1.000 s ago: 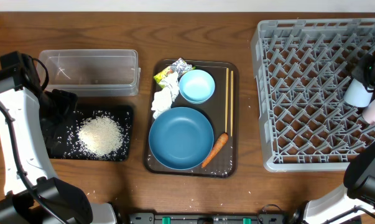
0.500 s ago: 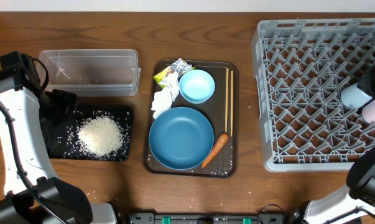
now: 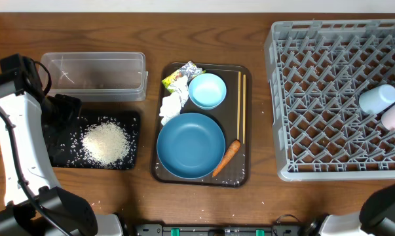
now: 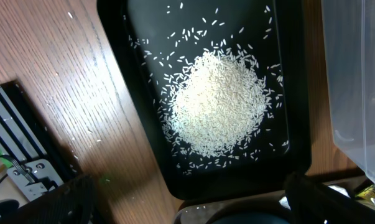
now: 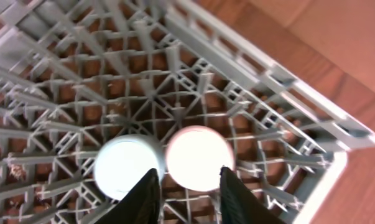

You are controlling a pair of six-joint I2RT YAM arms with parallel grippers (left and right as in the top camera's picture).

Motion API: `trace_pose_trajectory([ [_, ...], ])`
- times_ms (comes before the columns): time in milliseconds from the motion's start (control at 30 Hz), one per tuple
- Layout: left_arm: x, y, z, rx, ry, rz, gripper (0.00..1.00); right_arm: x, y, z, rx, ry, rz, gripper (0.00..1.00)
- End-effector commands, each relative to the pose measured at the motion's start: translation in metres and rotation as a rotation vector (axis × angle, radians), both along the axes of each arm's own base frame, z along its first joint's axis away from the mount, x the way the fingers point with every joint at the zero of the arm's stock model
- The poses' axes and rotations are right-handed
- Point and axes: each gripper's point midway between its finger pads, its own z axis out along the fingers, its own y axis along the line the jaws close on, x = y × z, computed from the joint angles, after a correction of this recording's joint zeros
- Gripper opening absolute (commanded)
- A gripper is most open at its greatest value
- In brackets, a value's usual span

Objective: Sort waste into correct bins and load items into the dishwasher rack

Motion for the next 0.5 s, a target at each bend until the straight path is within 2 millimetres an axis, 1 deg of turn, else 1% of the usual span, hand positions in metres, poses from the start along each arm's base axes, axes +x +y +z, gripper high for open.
trace_pose_trajectory([
  [0, 0.001, 0.002, 0.0, 0.003, 0.005, 0.013, 0.99, -0.013, -0.011, -0.017, 0.031, 0.042, -0.052, 0.24],
  [133, 0.001, 0.002, 0.0, 0.003, 0.005, 0.013, 0.99, -0.019, -0.014, -0.038, 0.072, 0.077, -0.064, 0.11],
  [267, 0.001, 0.002, 0.0, 0.003, 0.005, 0.013, 0.99, -0.015, -0.012, -0.046, 0.095, 0.071, -0.051, 0.02],
  [467, 0.001, 0.002, 0.0, 0.003, 0.005, 0.013, 0.99, -0.012, -0.014, -0.046, 0.09, 0.063, -0.05, 0.01],
])
